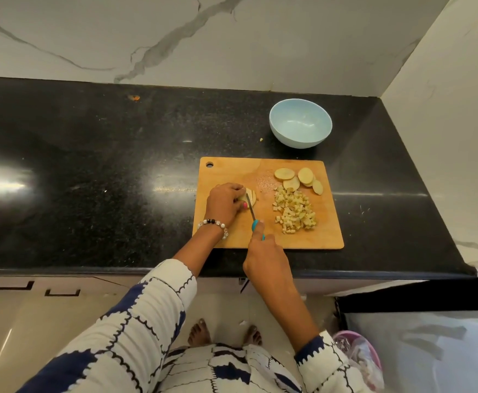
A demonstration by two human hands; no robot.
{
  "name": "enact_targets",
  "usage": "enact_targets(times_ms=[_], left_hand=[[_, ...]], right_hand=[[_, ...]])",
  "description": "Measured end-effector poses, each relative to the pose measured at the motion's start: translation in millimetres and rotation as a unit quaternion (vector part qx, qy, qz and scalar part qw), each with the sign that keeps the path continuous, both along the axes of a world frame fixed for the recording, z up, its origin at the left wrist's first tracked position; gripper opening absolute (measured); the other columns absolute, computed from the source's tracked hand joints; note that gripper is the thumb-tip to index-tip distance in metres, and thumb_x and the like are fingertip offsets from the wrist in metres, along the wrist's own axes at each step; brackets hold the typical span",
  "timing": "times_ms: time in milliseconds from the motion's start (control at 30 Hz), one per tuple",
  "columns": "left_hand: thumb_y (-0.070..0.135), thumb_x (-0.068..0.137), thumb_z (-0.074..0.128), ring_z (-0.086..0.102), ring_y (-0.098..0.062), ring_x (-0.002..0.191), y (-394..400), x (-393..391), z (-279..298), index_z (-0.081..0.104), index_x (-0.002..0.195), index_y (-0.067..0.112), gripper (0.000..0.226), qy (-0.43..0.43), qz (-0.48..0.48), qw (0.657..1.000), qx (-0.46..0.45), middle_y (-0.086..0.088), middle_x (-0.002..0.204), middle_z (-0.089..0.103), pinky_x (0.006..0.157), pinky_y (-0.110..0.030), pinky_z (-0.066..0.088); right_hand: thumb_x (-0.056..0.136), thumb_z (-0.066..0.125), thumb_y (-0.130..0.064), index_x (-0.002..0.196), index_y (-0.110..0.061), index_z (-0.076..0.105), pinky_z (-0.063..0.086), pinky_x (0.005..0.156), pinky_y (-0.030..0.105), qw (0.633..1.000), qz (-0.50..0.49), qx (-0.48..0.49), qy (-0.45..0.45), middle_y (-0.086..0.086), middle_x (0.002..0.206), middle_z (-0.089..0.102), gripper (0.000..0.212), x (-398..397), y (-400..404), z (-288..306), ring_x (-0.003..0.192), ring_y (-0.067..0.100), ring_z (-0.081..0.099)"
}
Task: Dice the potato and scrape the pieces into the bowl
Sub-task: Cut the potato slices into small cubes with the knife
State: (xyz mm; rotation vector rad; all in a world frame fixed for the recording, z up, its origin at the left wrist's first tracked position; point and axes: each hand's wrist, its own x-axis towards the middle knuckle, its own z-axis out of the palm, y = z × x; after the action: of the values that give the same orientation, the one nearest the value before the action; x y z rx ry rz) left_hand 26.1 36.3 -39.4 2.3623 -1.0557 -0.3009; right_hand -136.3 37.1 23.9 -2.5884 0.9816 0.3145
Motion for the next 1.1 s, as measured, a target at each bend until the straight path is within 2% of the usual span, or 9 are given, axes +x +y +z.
enact_targets(times_ms=[133, 233, 333, 467, 600, 833, 933, 1000, 1100], left_hand=[[0.023, 0.081, 0.069, 0.054, -0.02, 0.116, 1, -1, 1, 0.063, 0.12, 0.012, 0.041, -0.006, 0.002, 1.0, -0.005, -0.001, 0.128, 0.059, 0.099, -0.027, 0.039], [0.021, 0.08, 0.07, 0.054, -0.021, 0.116, 2, -2, 4, 0.063, 0.119, 0.011, 0.041, 0.002, 0.002, 1.0, -0.014, -0.003, 0.128, 0.06, 0.1, -0.026, 0.037], [0.017, 0.078, 0.072, 0.053, -0.018, 0.119, 6, -1, 7, 0.062, 0.12, 0.009, 0.044, 0.044, 0.011, 0.998, -0.038, -0.004, 0.128, 0.059, 0.102, -0.02, 0.033], [0.013, 0.075, 0.075, 0.052, -0.014, 0.121, 11, -1, 8, 0.061, 0.12, 0.008, 0.047, 0.109, 0.032, 0.991, -0.068, -0.004, 0.128, 0.059, 0.101, -0.015, 0.032], [0.013, 0.074, 0.076, 0.054, -0.014, 0.119, 11, -2, 8, 0.063, 0.118, 0.009, 0.046, 0.137, 0.051, 0.986, -0.085, -0.004, 0.124, 0.061, 0.104, -0.02, 0.035], [0.011, 0.073, 0.076, 0.056, -0.014, 0.117, 10, -2, 9, 0.065, 0.115, 0.008, 0.044, 0.148, 0.051, 0.983, -0.091, -0.005, 0.122, 0.063, 0.094, -0.007, 0.031], [0.011, 0.072, 0.077, 0.056, -0.014, 0.116, 9, -2, 8, 0.065, 0.114, 0.008, 0.044, 0.15, 0.056, 0.982, -0.1, -0.005, 0.121, 0.063, 0.096, -0.011, 0.034], [0.01, 0.071, 0.077, 0.058, -0.015, 0.114, 9, -2, 7, 0.066, 0.113, 0.008, 0.043, 0.152, 0.062, 0.981, -0.107, -0.006, 0.12, 0.064, 0.096, -0.014, 0.038], [0.009, 0.071, 0.078, 0.058, -0.015, 0.113, 9, -2, 6, 0.065, 0.113, 0.006, 0.044, 0.162, 0.065, 0.978, -0.117, -0.006, 0.121, 0.064, 0.093, -0.01, 0.038]], right_hand=[[0.096, 0.037, -0.013, 0.15, -0.005, -0.003, 0.037, 0.071, 0.032, 1.0, 0.003, 0.029, 0.012, 0.021, 0.127, 0.044, 0.067, -22, 6, 11, 0.104, 0.033, 0.053], [0.097, 0.037, -0.017, 0.15, -0.008, 0.005, 0.041, 0.076, 0.036, 0.999, -0.016, 0.033, -0.002, 0.019, 0.122, 0.05, 0.062, -24, -3, 22, 0.106, 0.034, 0.053], [0.096, 0.036, -0.018, 0.149, -0.007, 0.01, 0.041, 0.074, 0.034, 0.998, -0.037, 0.009, -0.044, 0.017, 0.117, 0.054, 0.06, -14, -15, 21, 0.101, 0.03, 0.056], [0.097, 0.033, -0.017, 0.149, -0.005, 0.013, 0.036, 0.068, 0.03, 0.996, -0.017, -0.022, -0.084, 0.017, 0.109, 0.057, 0.056, 7, -23, 6, 0.094, 0.029, 0.057], [0.098, 0.033, -0.017, 0.15, -0.005, 0.011, 0.035, 0.067, 0.03, 0.997, -0.003, -0.025, -0.078, 0.018, 0.108, 0.055, 0.057, 19, -23, -1, 0.092, 0.029, 0.056], [0.095, 0.035, -0.009, 0.149, -0.002, 0.006, 0.034, 0.07, 0.029, 0.998, 0.007, -0.028, -0.053, 0.021, 0.114, 0.052, 0.062, 23, -18, 0, 0.097, 0.031, 0.054], [0.094, 0.039, -0.008, 0.149, 0.0, 0.002, 0.04, 0.072, 0.03, 0.999, 0.013, -0.019, -0.029, 0.023, 0.118, 0.049, 0.067, 18, -11, 5, 0.097, 0.031, 0.055], [0.093, 0.043, -0.01, 0.149, 0.0, 0.0, 0.039, 0.071, 0.031, 1.0, 0.016, -0.005, -0.01, 0.023, 0.122, 0.047, 0.071, 8, -4, 7, 0.1, 0.032, 0.056], [0.095, 0.041, -0.012, 0.149, -0.003, -0.002, 0.037, 0.07, 0.032, 1.0, 0.019, 0.02, 0.013, 0.022, 0.124, 0.046, 0.07, -10, 3, 12, 0.101, 0.032, 0.055]])
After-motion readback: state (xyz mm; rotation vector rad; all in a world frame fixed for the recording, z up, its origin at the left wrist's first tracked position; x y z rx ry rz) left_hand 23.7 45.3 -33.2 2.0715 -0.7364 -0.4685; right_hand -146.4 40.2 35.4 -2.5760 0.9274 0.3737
